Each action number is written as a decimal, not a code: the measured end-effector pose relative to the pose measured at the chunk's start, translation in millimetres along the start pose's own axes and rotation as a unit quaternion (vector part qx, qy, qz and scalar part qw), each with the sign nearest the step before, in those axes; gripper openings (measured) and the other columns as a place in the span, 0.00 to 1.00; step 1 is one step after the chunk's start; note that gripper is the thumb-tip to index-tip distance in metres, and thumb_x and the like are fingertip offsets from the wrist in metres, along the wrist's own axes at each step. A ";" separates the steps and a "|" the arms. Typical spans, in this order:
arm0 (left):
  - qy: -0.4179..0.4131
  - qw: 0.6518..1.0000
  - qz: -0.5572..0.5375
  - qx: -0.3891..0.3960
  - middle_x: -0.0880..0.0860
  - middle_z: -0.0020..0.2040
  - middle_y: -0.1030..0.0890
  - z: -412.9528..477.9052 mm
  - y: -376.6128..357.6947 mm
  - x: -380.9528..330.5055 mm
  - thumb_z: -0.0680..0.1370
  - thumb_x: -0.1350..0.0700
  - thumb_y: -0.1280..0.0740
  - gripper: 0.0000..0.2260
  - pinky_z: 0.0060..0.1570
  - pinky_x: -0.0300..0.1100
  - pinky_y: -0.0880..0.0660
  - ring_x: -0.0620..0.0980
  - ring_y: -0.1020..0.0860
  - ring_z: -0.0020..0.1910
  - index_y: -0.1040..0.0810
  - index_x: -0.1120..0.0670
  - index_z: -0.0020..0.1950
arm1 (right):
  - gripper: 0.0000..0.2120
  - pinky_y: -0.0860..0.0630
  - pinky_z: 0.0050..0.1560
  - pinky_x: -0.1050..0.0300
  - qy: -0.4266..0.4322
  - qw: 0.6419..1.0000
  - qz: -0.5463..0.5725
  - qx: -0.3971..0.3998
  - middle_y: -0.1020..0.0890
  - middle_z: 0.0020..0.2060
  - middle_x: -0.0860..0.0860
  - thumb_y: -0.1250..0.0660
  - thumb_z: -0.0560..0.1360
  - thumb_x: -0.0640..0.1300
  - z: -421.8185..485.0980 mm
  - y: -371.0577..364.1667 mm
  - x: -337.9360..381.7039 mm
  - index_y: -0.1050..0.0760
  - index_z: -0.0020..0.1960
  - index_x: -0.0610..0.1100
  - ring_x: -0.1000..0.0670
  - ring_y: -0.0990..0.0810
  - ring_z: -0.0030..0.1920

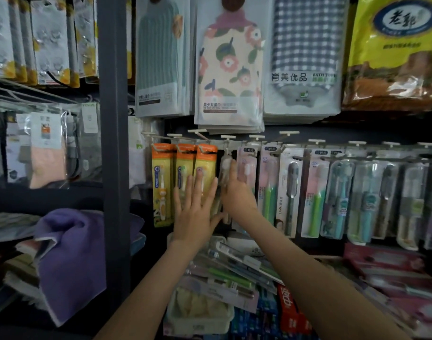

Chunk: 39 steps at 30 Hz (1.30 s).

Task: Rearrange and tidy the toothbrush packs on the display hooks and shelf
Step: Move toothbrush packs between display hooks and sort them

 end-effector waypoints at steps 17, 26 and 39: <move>-0.057 0.970 -0.195 0.133 0.61 0.69 0.30 -81.4 1.7 -311.4 0.70 0.46 0.28 0.29 0.64 0.66 0.39 0.61 0.30 0.67 0.28 0.56 0.68 | 0.20 0.34 0.44 0.58 -0.072 0.996 0.001 -0.054 0.22 0.56 0.40 0.40 0.77 0.35 -185.3 125.8 -311.7 0.33 0.68 0.40 0.40 0.24 0.54; -0.020 0.961 -0.185 0.206 0.60 0.62 0.24 -92.2 -22.7 -397.9 0.70 0.50 0.27 0.22 0.65 0.65 0.41 0.60 0.27 0.64 0.22 0.56 0.61 | 0.24 0.44 0.68 0.46 -0.128 0.957 -0.177 0.189 0.34 0.70 0.45 0.41 0.80 0.46 -192.5 135.5 -440.7 0.42 0.75 0.47 0.43 0.39 0.71; 0.224 0.792 -0.505 0.260 0.44 0.46 0.22 -79.7 13.1 -423.7 0.79 0.49 0.36 0.12 0.45 0.36 0.24 0.43 0.21 0.45 0.25 0.51 0.60 | 0.13 0.32 0.45 0.63 -0.035 0.999 0.026 -0.005 0.24 0.51 0.49 0.34 0.75 0.37 -244.7 168.9 -402.3 0.29 0.59 0.40 0.49 0.25 0.51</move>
Point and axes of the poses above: each hand's wrist, its own z-axis towards the middle knuckle, its own y-axis out of the back of the hand, x = y × z, the point moved 1 cm from there along z, towards the middle knuckle
